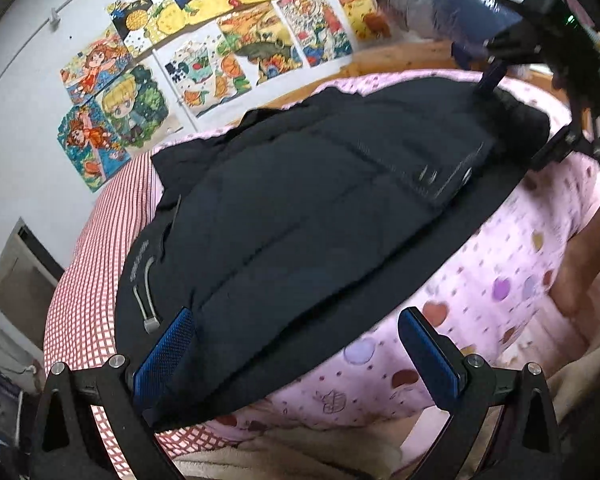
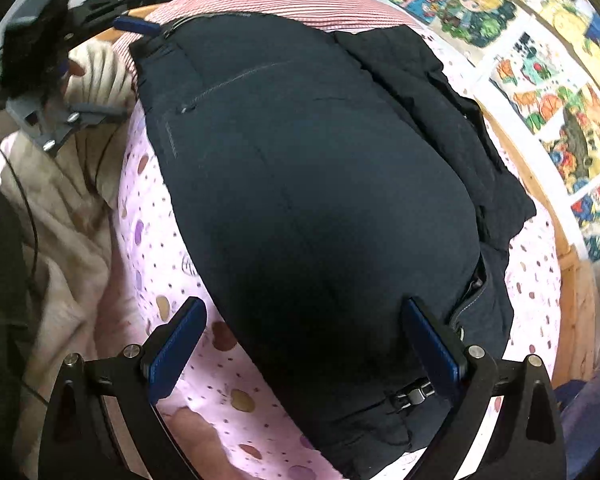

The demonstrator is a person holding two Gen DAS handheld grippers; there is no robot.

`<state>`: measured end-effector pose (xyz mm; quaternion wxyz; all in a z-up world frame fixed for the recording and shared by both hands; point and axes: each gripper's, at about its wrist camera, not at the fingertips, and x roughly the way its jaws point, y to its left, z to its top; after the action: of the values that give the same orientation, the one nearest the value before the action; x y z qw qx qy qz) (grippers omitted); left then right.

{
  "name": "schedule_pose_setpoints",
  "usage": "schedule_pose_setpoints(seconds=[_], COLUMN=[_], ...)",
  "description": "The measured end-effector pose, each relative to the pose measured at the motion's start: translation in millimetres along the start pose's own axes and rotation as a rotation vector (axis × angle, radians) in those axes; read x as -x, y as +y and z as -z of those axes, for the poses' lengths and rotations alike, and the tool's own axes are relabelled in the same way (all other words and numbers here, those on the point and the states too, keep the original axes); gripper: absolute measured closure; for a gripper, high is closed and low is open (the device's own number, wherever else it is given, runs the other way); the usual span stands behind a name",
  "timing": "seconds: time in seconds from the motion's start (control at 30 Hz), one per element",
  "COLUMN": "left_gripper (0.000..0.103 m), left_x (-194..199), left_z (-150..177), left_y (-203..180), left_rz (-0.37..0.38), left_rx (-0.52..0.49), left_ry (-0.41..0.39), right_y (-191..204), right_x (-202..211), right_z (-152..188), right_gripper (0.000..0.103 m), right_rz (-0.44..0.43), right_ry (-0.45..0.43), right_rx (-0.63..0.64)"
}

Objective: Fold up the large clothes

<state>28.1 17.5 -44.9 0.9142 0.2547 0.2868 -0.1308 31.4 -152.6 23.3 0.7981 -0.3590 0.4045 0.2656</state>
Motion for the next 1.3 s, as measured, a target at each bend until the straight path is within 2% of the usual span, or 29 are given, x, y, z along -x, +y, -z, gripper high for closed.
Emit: schedule_pose_setpoints(seconds=[0.23, 0.4, 0.67, 0.8, 0.93, 1.03, 1.1, 1.2, 1.3], left_gripper=[0.000, 0.000, 0.000, 0.000, 0.000, 0.000, 0.000, 0.000, 0.000], left_x=[-9, -20, -14, -1, 11, 9, 9, 10, 14], left_z=[6, 8, 6, 2, -9, -19, -24, -32, -37], left_y=[-8, -11, -4, 3, 9, 14, 18, 26, 32], left_rz=[-0.061, -0.181, -0.313, -0.336, -0.383, -0.389, -0.392, -0.383, -0.381], left_rx=[-0.054, -0.066, -0.041, -0.041, -0.094, -0.098, -0.084, -0.042, -0.015], left_ry=[0.016, 0.048, 0.007, -0.071, -0.149, -0.144, -0.138, -0.135, -0.143], right_y=[4, 19, 31, 23, 14, 10, 16, 25, 31], right_x=[-10, -15, -12, -5, 2, 1, -5, -14, -18], right_z=[10, 16, 14, 10, 12, 19, 25, 31, 35], right_gripper=[0.007, 0.007, 0.007, 0.007, 0.007, 0.007, 0.007, 0.007, 0.007], right_rz=[0.039, 0.115, 0.227, 0.234, 0.120, 0.065, 0.089, 0.182, 0.246], right_ry=[0.029, 0.042, 0.020, -0.005, -0.041, -0.049, -0.036, -0.012, -0.004], right_rx=[0.101, 0.215, 0.288, 0.253, 0.190, 0.200, 0.241, 0.307, 0.322])
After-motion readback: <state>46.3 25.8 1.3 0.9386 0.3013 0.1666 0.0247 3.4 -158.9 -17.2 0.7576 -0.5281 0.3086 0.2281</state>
